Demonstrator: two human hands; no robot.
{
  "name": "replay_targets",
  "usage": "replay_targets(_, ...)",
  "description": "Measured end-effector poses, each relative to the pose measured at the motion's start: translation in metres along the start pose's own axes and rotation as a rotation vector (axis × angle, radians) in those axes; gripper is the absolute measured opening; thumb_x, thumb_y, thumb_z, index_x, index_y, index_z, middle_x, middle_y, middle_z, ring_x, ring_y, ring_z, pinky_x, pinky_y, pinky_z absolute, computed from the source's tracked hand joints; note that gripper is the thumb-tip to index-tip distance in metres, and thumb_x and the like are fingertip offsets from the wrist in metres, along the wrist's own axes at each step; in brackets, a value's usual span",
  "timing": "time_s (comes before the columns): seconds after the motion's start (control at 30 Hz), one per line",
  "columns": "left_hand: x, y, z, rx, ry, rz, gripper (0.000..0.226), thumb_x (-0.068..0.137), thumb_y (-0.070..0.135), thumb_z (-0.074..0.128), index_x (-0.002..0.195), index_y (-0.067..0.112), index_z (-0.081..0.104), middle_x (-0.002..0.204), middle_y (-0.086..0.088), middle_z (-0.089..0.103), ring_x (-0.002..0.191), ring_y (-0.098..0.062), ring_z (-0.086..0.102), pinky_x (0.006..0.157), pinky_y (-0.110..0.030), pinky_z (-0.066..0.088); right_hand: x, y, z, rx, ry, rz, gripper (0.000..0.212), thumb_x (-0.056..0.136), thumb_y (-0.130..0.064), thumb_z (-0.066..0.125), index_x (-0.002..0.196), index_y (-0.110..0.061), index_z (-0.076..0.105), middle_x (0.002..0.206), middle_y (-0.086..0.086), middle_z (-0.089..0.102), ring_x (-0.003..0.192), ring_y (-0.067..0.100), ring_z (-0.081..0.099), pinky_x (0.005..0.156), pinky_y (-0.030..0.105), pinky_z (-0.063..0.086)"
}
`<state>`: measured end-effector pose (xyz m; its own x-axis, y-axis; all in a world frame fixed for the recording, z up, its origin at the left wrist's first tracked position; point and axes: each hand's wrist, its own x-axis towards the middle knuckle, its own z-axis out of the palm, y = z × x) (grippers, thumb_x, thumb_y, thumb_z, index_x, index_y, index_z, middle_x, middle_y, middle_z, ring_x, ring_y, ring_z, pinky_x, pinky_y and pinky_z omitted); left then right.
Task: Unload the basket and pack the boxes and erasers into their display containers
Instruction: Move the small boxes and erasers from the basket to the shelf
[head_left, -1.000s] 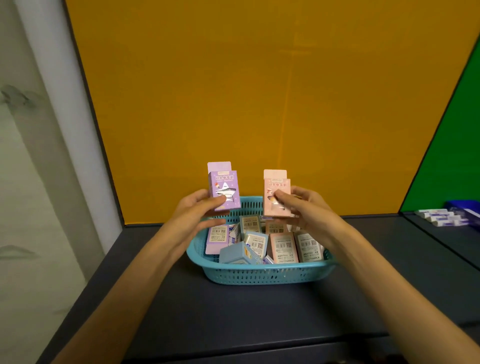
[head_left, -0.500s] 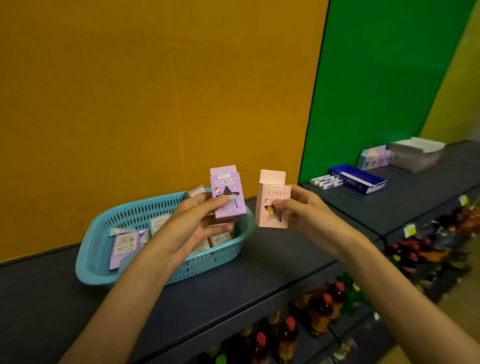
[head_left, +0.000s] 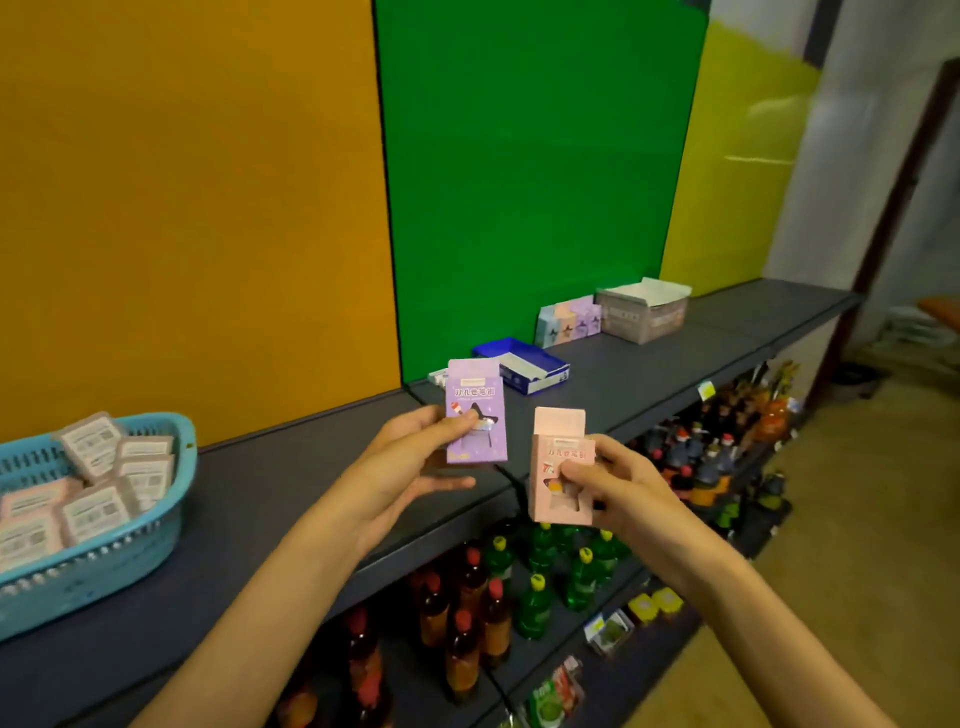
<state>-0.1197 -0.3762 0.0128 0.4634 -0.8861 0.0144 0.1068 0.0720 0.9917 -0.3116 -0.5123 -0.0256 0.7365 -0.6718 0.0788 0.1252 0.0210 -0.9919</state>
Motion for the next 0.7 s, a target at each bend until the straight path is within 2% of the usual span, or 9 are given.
replay_targets(0.13, 0.037, -0.023, 0.063, 0.084, -0.003, -0.037, 0.024, 0.094, 0.023, 0.066, 0.114, 0.010, 0.070, 0.108, -0.008, 0.075, 0.098, -0.022, 0.072, 0.074, -0.039, 0.062, -0.006, 0.007, -0.073, -0.026, 0.056, 0.000, 0.024, 0.092, -0.004, 0.063, 0.115, -0.002, 0.061, 0.092, 0.007, 0.074, 0.083, 0.017, 0.071, 0.071, 0.036, 0.058)
replay_targets(0.27, 0.080, -0.034, 0.108, 0.155, -0.005, -0.047, 0.024, 0.093, 0.020, 0.067, 0.115, 0.011, 0.067, 0.107, -0.006, 0.076, 0.095, -0.022, 0.073, 0.076, -0.044, 0.062, 0.006, 0.010, -0.135, -0.097, 0.097, 0.004, 0.022, 0.092, -0.007, 0.066, 0.114, -0.006, 0.061, 0.097, 0.009, 0.076, 0.089, 0.022, 0.072, 0.082, 0.046, 0.059)
replay_targets(0.37, 0.117, -0.036, 0.132, 0.227, 0.028, 0.003, 0.023, 0.091, 0.018, 0.067, 0.113, 0.012, 0.066, 0.101, -0.005, 0.077, 0.089, -0.019, 0.074, 0.067, -0.032, 0.061, 0.027, 0.011, -0.173, -0.109, 0.109, 0.003, 0.021, 0.091, -0.006, 0.066, 0.112, -0.007, 0.061, 0.102, 0.010, 0.076, 0.092, 0.022, 0.073, 0.078, 0.035, 0.059)
replay_targets(0.43, 0.145, -0.038, 0.145, 0.272, 0.053, 0.033, 0.021, 0.090, 0.016, 0.067, 0.110, 0.011, 0.066, 0.097, -0.003, 0.077, 0.085, -0.015, 0.072, 0.065, -0.024, 0.056, 0.046, 0.014, -0.196, -0.122, 0.105, 0.006, 0.022, 0.091, -0.006, 0.067, 0.112, -0.007, 0.061, 0.102, 0.008, 0.076, 0.093, 0.022, 0.073, 0.079, 0.034, 0.057)
replay_targets(0.6, 0.223, -0.050, 0.162, 0.307, 0.087, 0.089, 0.026, 0.086, 0.013, 0.072, 0.111, 0.012, 0.066, 0.100, 0.002, 0.077, 0.093, -0.014, 0.072, 0.074, -0.022, 0.055, 0.112, 0.015, -0.254, -0.229, 0.063, -0.010, 0.027, 0.088, -0.003, 0.070, 0.113, -0.007, 0.062, 0.104, 0.010, 0.075, 0.094, 0.024, 0.073, 0.077, 0.028, 0.055)
replay_targets(0.7, 0.272, -0.053, 0.165, 0.338, 0.118, 0.105, 0.031, 0.083, 0.011, 0.076, 0.113, 0.014, 0.066, 0.102, 0.002, 0.077, 0.089, -0.007, 0.072, 0.065, -0.012, 0.051, 0.166, 0.010, -0.290, -0.322, 0.063, -0.021, 0.028, 0.084, -0.002, 0.075, 0.109, -0.009, 0.064, 0.102, 0.009, 0.075, 0.093, 0.023, 0.073, 0.076, 0.031, 0.057)
